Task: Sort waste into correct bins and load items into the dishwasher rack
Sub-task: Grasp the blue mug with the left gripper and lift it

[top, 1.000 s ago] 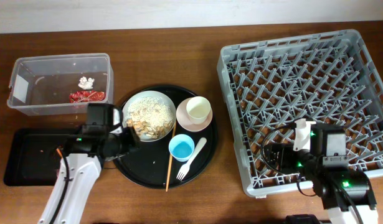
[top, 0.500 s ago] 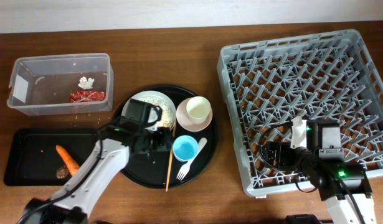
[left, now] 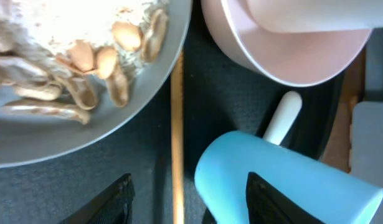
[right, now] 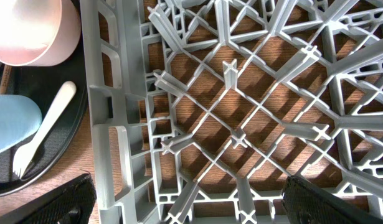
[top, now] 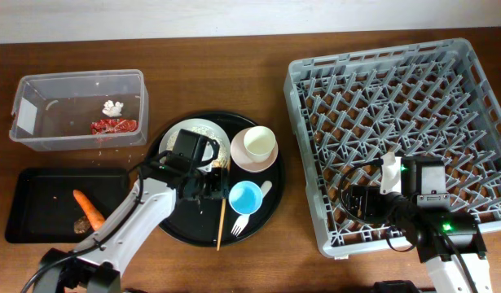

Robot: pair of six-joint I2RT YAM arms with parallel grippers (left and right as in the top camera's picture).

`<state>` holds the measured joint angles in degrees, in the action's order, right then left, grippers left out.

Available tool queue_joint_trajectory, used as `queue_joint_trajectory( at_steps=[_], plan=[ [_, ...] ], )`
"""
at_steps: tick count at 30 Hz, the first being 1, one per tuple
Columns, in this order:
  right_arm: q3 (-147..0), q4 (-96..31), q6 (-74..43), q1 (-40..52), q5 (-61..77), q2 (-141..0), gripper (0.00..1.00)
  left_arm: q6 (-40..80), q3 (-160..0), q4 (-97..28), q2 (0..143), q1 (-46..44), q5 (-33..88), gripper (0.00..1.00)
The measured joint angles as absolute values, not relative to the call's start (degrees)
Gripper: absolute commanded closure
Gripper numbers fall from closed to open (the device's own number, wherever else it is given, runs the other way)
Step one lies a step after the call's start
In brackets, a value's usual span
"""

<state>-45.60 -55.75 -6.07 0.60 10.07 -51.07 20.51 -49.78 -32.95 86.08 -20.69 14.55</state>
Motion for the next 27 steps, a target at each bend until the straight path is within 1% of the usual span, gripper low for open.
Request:
queue_joint_trajectory(
  at_steps=[8, 13, 18, 23, 25, 26, 27],
  plan=[
    [-45.60, -55.96, -6.09, 0.60, 10.09, -51.07, 0.01, 19.42, -60.05, -40.23, 86.17, -20.69, 11.70, 0.42],
    [-45.60, -55.94, -6.07, 0.60, 10.09, -51.07, 0.01, 19.20, -60.71, -45.84, 86.17, -20.69, 11.51, 0.43],
    [-45.60, -55.96, -6.09, 0.60, 10.09, -51.07, 0.01, 19.20, -60.53, -47.40, 86.24, -22.06, 11.57, 0.43],
    [-45.60, -56.03, -6.07, 0.58, 10.09, -51.07, 0.01, 19.00, -58.83, -45.98, 88.77, -25.12, 11.60, 0.54],
    [-45.60, -56.05, -6.04, 0.60, 10.09, -51.07, 0.01, 19.00, -58.43, -45.21, 90.96, -25.98, 11.62, 0.75],
    [-45.60, -56.10, -6.07, 0.60, 10.09, -51.07, 0.01, 19.22, -58.39, -44.97, 91.57, -26.02, 11.64, 0.91],
    [-45.60, -56.14, -6.04, 0.60, 10.09, -51.07, 0.01, 19.00, -58.37, -44.69, 92.42, -26.04, 11.60, 0.99]
  ],
)
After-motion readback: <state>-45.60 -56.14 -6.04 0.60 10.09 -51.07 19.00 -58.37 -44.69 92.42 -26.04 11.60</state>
